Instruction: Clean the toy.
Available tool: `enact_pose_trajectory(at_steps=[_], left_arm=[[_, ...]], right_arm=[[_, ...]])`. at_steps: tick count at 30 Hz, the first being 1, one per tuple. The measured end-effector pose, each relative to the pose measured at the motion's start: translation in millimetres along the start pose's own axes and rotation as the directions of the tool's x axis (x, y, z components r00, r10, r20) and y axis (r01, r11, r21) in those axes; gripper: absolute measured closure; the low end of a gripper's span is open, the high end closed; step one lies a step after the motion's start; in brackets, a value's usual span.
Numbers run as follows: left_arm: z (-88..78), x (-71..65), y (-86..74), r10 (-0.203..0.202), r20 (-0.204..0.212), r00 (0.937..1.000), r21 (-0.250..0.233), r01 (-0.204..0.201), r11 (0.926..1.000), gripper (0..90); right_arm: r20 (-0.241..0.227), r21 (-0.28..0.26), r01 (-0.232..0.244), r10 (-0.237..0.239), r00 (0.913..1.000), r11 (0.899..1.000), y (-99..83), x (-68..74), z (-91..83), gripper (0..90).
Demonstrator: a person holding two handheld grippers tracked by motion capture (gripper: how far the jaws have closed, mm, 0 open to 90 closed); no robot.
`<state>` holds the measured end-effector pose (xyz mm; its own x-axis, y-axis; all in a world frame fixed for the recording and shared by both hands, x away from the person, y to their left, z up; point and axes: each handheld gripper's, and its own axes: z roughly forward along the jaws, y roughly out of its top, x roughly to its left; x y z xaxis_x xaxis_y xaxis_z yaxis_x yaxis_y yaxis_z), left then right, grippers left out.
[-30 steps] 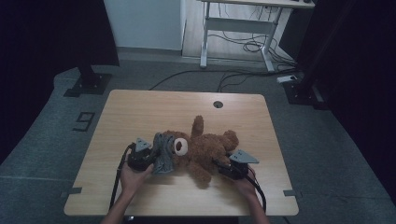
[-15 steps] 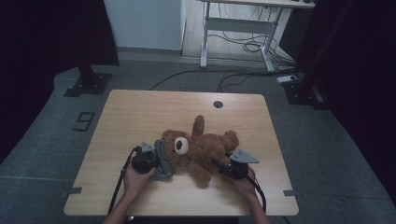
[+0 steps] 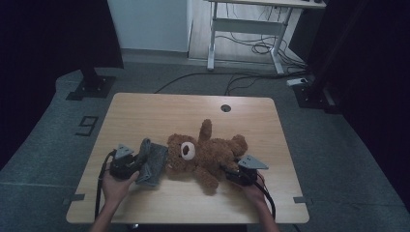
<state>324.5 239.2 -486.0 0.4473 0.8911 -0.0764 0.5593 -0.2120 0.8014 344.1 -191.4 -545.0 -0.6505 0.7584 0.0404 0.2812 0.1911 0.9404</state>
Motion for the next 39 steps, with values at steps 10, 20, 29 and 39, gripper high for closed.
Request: enact_pose_trajectory(at_steps=[10, 20, 29, 39], left_arm=[[-54.8, 27.8, -19.7, 0.019, -0.077, 0.9968, -0.004, -0.020, 0.9998, 74.7], [-30.8, 32.7, -54.4, 0.015, -0.059, 0.9982, 0.134, -0.007, 0.9910, 71.8], [-29.2, 33.9, -46.9, -0.037, -0.013, 0.9992, 0.107, 0.039, 0.9935, 25.1], [-47.2, 8.4, -13.7, 0.011, 0.079, 0.9968, -0.070, -0.006, 0.9976, 16.0]], right_arm=[[0.000, 0.000, -0.003, 0.003, 1.0000, 1.000, -0.1, -0.6, -0.2, 43.1], [0.001, -0.001, -0.010, 0.010, 0.9999, 1.000, -0.6, -0.1, -0.6, 41.3], [-0.003, -0.003, 0.007, -0.007, 1.0000, 1.000, 2.9, -0.1, -5.1, 27.9], [0.046, -0.064, -0.048, 0.051, 0.9976, 0.997, 13.4, -7.3, -26.1, 16.5]])
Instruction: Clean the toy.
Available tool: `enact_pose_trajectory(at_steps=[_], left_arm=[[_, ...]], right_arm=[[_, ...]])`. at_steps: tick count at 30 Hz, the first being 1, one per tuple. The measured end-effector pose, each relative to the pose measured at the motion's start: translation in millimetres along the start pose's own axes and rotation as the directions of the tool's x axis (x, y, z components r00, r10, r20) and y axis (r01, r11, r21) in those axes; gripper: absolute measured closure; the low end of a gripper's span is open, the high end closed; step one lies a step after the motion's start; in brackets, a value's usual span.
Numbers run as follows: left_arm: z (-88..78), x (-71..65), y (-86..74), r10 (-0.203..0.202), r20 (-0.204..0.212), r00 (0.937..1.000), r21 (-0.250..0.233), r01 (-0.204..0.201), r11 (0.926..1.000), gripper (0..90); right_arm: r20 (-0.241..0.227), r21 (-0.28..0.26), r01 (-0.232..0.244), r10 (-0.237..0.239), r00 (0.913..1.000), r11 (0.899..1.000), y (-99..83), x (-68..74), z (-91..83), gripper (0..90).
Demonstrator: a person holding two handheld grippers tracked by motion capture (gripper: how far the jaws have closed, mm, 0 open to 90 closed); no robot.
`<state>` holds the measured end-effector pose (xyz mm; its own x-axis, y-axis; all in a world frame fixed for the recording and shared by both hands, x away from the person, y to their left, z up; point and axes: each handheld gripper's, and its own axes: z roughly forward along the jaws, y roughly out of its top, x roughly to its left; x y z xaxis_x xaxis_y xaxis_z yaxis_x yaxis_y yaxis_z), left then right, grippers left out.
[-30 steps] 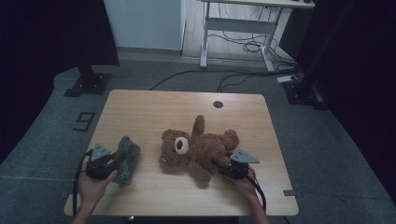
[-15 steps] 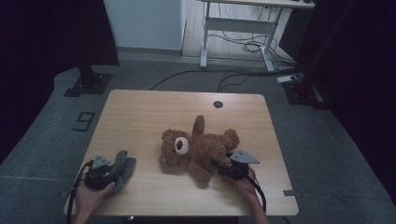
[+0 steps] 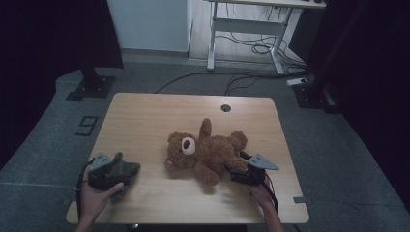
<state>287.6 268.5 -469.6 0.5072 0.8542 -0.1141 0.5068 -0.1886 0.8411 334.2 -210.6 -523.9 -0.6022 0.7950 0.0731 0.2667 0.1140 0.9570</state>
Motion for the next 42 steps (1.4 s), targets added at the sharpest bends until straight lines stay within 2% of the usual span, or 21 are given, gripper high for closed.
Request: enact_pose_trajectory(at_steps=[8, 14, 18, 21, 24, 26, 31, 37, 42], left_arm=[[12.4, -27.6, 14.2, 0.039, 0.076, 0.9963, 0.000, -0.039, 0.9992, 16.1], [32.0, -43.9, 7.2, 0.048, 0.112, 0.9926, 0.042, -0.053, 0.9977, 18.1], [40.3, -53.6, -2.6, 0.058, 0.108, 0.9925, 0.072, -0.066, 0.9952, 19.3], [45.3, -63.5, -8.4, 0.063, 0.118, 0.9911, 0.073, -0.072, 0.9947, 19.5], [50.2, -72.7, -10.1, 0.096, 0.110, 0.9893, 0.091, -0.106, 0.9902, 19.5], [51.6, -78.3, -12.0, 0.105, 0.112, 0.9881, 0.090, -0.115, 0.9892, 19.7], [50.8, -84.0, -19.9, 0.109, 0.104, 0.9886, 0.096, -0.119, 0.9883, 20.5], [47.0, -79.5, -31.5, 0.083, 0.097, 0.9918, 0.092, -0.092, 0.9915, 20.3], [45.6, -76.7, -43.1, 0.063, 0.087, 0.9942, 0.107, -0.072, 0.9917, 20.4]], right_arm=[[0.004, -0.012, -0.019, 0.019, 0.9998, 1.000, -0.2, -0.1, -21.1, 15.9], [0.006, -0.010, -0.030, 0.030, 0.9995, 1.000, -0.8, -2.3, -27.9, 16.2], [0.007, -0.011, -0.032, 0.033, 0.9994, 0.999, -1.2, -3.4, -29.5, 16.1], [0.011, -0.016, -0.033, 0.033, 0.9994, 0.999, -1.9, -2.8, -33.7, 16.2], [0.011, -0.023, -0.045, 0.045, 0.9989, 0.999, -4.6, -0.7, -39.3, 16.1], [0.008, -0.020, -0.037, 0.037, 0.9993, 0.999, -6.8, 1.9, -42.8, 16.1], [0.006, -0.019, -0.039, 0.039, 0.9992, 0.999, -12.9, 7.2, -53.7, 16.1], [0.013, -0.013, -0.047, 0.048, 0.9988, 0.999, -24.9, 12.7, -62.1, 16.9], [0.012, 0.039, -0.048, 0.048, 0.9988, 0.998, -38.7, 19.5, -66.0, 16.9]])
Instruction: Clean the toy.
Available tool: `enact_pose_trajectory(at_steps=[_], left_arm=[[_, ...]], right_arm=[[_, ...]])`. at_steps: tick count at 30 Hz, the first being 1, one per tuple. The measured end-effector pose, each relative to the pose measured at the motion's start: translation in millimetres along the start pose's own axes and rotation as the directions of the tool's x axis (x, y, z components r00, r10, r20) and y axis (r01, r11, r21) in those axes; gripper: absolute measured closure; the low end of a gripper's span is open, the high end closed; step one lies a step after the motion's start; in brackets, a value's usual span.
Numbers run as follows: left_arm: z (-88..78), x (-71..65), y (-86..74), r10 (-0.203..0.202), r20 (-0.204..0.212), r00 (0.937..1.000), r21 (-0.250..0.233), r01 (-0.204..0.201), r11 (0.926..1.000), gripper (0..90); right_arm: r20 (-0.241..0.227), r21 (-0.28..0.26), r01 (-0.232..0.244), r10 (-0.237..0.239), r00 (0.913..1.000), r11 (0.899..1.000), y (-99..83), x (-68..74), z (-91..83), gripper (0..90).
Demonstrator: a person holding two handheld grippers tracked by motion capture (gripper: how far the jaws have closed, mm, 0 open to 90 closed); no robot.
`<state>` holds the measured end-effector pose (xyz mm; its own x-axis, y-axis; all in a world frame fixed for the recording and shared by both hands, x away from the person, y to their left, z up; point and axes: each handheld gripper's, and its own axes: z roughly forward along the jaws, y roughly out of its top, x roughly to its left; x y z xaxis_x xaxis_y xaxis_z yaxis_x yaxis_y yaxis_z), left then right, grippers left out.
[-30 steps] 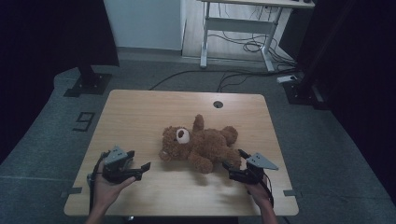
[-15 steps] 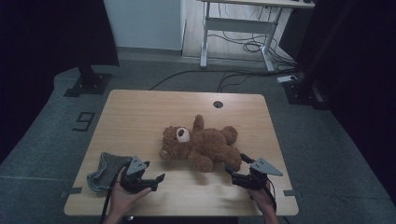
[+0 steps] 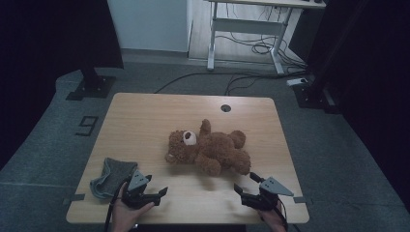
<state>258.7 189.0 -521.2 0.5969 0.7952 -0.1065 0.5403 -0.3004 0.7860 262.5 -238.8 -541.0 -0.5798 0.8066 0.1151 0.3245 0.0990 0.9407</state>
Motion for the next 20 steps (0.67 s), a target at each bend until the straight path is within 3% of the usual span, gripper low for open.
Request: enact_pose_trajectory(at_steps=[6, 20], left_arm=[[-0.8, 1.1, -7.2, -0.020, 0.008, 0.9998, -0.010, 0.021, 0.9997, 20.4], [-7.4, -0.4, -1.6, -0.024, 0.029, 0.9993, -0.049, 0.026, 0.9985, 20.4]], right_arm=[[0.008, 0.050, 0.007, -0.008, 0.9999, 0.999, -10.1, 3.7, -3.6, 16.9], [0.007, 0.063, 0.015, -0.016, 0.9998, 0.998, -8.6, 3.7, -3.3, 16.9]])
